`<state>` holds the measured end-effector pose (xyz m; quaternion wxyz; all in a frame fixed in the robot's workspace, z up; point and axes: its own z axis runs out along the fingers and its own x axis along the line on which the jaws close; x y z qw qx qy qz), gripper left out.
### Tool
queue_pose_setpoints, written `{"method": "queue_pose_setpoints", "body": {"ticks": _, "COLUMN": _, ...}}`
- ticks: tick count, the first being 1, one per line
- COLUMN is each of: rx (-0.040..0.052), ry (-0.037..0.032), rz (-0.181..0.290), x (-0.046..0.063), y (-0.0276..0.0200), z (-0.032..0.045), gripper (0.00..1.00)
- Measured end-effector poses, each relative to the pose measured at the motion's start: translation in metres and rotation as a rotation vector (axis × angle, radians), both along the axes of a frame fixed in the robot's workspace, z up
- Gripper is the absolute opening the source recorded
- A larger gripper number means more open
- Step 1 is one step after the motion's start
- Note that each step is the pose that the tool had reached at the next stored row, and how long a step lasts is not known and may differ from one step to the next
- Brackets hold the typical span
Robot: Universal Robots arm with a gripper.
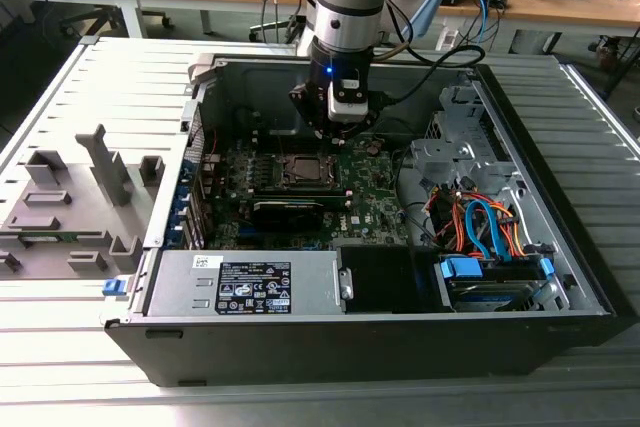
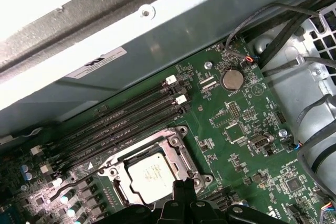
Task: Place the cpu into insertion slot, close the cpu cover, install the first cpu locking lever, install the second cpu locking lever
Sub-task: 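Install the first cpu locking lever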
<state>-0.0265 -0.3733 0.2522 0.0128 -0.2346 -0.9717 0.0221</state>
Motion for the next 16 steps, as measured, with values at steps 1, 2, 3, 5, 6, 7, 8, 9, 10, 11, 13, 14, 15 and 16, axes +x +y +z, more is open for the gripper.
{"method": "queue_pose_setpoints", "body": {"ticks": 1, "rx": 0.0, "ry": 0.0, "rz": 0.001, "x": 0.0, "y": 0.0, "z": 0.0, "gripper": 0.11}}
{"method": "queue_pose_setpoints", "body": {"ticks": 2, "rx": 0.0, "ry": 0.0, "rz": 0.003, "x": 0.0, "y": 0.0, "z": 0.0, "gripper": 0.11}}
{"method": "queue_pose_setpoints", "body": {"ticks": 3, "rx": 0.0, "ry": 0.0, "rz": 0.006, "x": 0.0, "y": 0.0, "z": 0.0, "gripper": 0.11}}
{"method": "queue_pose_setpoints", "body": {"ticks": 5, "rx": 0.0, "ry": 0.0, "rz": 0.01, "x": 0.0, "y": 0.0, "z": 0.0, "gripper": 0.11}}
{"method": "queue_pose_setpoints", "body": {"ticks": 6, "rx": 0.0, "ry": 0.0, "rz": 0.011, "x": 0.0, "y": 0.0, "z": 0.0, "gripper": 0.11}}
{"method": "queue_pose_setpoints", "body": {"ticks": 7, "rx": 0.0, "ry": 0.0, "rz": 0.013, "x": 0.0, "y": 0.0, "z": 0.0, "gripper": 0.11}}
{"method": "queue_pose_setpoints", "body": {"ticks": 8, "rx": 0.0, "ry": 0.0, "rz": 0.015, "x": 0.0, "y": 0.0, "z": 0.0, "gripper": 0.11}}
{"method": "queue_pose_setpoints", "body": {"ticks": 9, "rx": 0.0, "ry": 0.0, "rz": 0.016, "x": 0.0, "y": 0.0, "z": 0.0, "gripper": 0.11}}
{"method": "queue_pose_setpoints", "body": {"ticks": 10, "rx": 0.0, "ry": 0.0, "rz": 0.017, "x": 0.0, "y": 0.0, "z": 0.0, "gripper": 0.11}}
{"method": "queue_pose_setpoints", "body": {"ticks": 11, "rx": 0.0, "ry": 0.0, "rz": 0.023, "x": 0.0, "y": 0.0, "z": 0.0, "gripper": 0.11}}
{"method": "queue_pose_setpoints", "body": {"ticks": 13, "rx": 0.0, "ry": 0.0, "rz": 0.025, "x": 0.0, "y": 0.0, "z": 0.0, "gripper": 0.11}}
{"method": "queue_pose_setpoints", "body": {"ticks": 14, "rx": 0.0, "ry": 0.0, "rz": 0.027, "x": 0.0, "y": 0.0, "z": 0.0, "gripper": 0.11}}
{"method": "queue_pose_setpoints", "body": {"ticks": 15, "rx": 0.0, "ry": 0.0, "rz": 0.028, "x": 0.0, "y": 0.0, "z": 0.0, "gripper": 0.11}}
{"method": "queue_pose_setpoints", "body": {"ticks": 16, "rx": 0.0, "ry": -0.0001, "rz": 0.03, "x": 0.0, "y": 0.0, "z": 0.0, "gripper": 0.11}}
